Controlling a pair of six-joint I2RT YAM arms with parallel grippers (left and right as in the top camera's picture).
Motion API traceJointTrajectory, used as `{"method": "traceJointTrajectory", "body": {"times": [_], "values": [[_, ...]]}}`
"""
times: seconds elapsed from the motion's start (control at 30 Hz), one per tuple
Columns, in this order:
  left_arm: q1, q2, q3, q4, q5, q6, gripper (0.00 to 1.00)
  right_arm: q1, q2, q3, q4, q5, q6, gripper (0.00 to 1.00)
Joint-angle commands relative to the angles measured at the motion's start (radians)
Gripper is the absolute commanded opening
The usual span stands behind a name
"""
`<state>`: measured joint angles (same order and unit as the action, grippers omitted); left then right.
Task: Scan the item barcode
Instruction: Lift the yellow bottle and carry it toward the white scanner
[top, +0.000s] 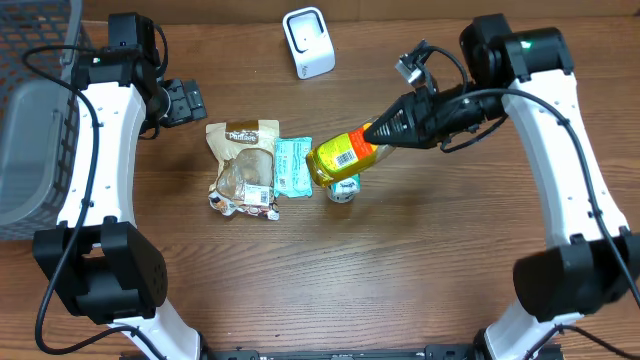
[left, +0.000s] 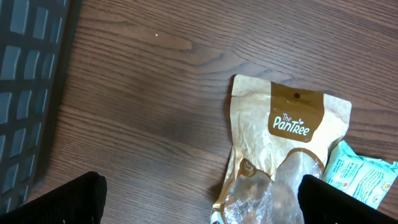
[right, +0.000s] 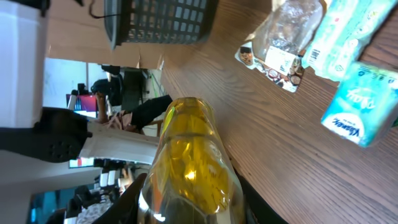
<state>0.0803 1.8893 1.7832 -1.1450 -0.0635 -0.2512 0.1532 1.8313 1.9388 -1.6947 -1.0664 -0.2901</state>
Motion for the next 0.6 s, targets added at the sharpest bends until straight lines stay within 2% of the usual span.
{"method": "traceJointTrajectory", "body": {"times": [0.0,0.2,0.37,0.43,0.53,0.57], "values": [[-0.002,-0.004,0.016,0.000,0.002,0.019,1.00,0.009,-0.125,0.006,0.000,-0.053,0.010,0.28],[-0.002,-0.004,0.016,0.000,0.002,0.020,1.00,0.009,-0.201,0.006,0.001,-0.041,0.009,0.28],[-0.002,-0.004,0.016,0.000,0.002,0.019,1.00,0.009,-0.198,0.006,0.061,0.116,0.008,0.27],[-0.002,-0.004,0.016,0.000,0.002,0.020,1.00,0.009,-0.198,0.006,0.168,0.255,0.134,0.24],[-0.002,-0.004,0.016,0.000,0.002,0.019,1.00,0.010,-0.198,0.006,0.330,0.533,0.428,0.24],[-0.002,-0.004,0.016,0.000,0.002,0.019,0.99,0.010,-0.198,0.006,0.362,0.563,0.461,0.24]]}}
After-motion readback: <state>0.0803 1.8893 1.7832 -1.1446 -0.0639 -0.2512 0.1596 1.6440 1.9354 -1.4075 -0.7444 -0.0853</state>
